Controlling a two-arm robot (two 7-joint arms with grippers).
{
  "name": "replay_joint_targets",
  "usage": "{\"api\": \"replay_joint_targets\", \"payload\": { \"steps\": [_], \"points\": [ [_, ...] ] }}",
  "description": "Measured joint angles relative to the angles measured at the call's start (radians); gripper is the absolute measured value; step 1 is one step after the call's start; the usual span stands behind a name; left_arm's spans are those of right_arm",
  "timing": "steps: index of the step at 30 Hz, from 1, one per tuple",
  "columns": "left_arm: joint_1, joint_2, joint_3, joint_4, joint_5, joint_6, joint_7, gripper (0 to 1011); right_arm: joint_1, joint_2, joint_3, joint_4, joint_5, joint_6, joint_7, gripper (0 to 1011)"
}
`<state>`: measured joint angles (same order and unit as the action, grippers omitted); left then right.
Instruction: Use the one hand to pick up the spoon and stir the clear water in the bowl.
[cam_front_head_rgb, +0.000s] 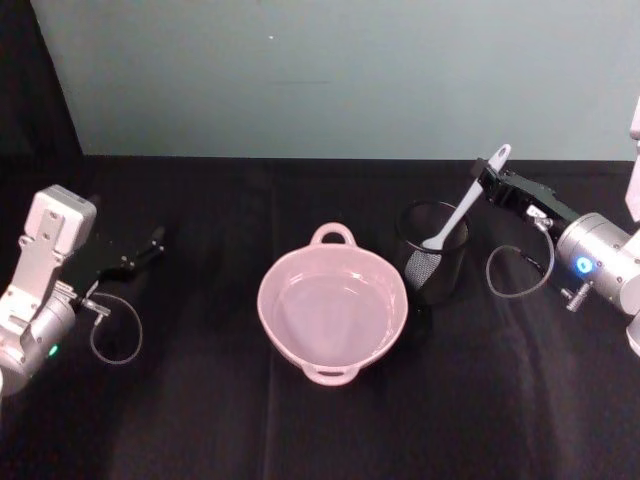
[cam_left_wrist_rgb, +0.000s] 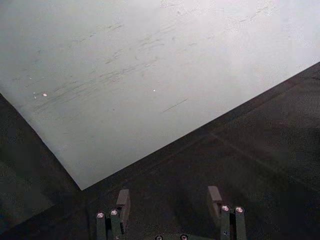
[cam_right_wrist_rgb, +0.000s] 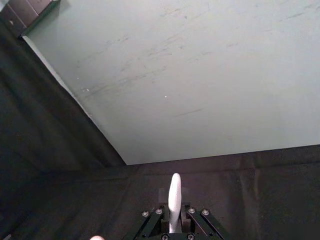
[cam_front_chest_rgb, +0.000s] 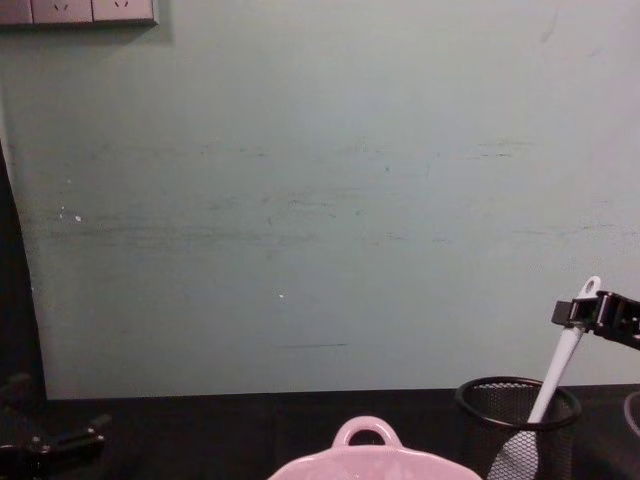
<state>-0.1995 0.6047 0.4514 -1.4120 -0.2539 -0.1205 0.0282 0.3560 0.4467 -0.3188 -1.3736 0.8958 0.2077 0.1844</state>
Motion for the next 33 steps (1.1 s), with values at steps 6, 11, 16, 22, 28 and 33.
{"api": "replay_joint_targets", "payload": {
  "steps": [6, 11, 16, 22, 28, 33],
  "points": [
    [0.0, 0.0, 0.0, 0.0, 0.0, 0.0, 0.0, 1011, -0.001, 0.009, -0.004, -0.018, -0.03, -0.011, 0.001, 117],
    [0.0, 0.0, 0.0, 0.0, 0.0, 0.0, 0.0, 1011, -0.005, 0.03, -0.002, -0.064, -0.076, -0.027, 0.006, 117],
    [0.0, 0.0, 0.0, 0.0, 0.0, 0.0, 0.0, 1011, -0.001, 0.06, 0.012, -0.14, -0.1, -0.01, 0.027, 117],
    [0.0, 0.0, 0.0, 0.0, 0.0, 0.0, 0.0, 1012, 0.014, 0.102, 0.021, -0.234, -0.119, 0.018, 0.062, 117],
    [0.0, 0.0, 0.0, 0.0, 0.0, 0.0, 0.0, 1011, 0.037, 0.138, 0.007, -0.3, -0.147, 0.023, 0.114, 117],
    [0.0, 0.0, 0.0, 0.0, 0.0, 0.0, 0.0, 1011, 0.072, 0.157, -0.035, -0.33, -0.172, 0.021, 0.186, 116]
  ]
}}
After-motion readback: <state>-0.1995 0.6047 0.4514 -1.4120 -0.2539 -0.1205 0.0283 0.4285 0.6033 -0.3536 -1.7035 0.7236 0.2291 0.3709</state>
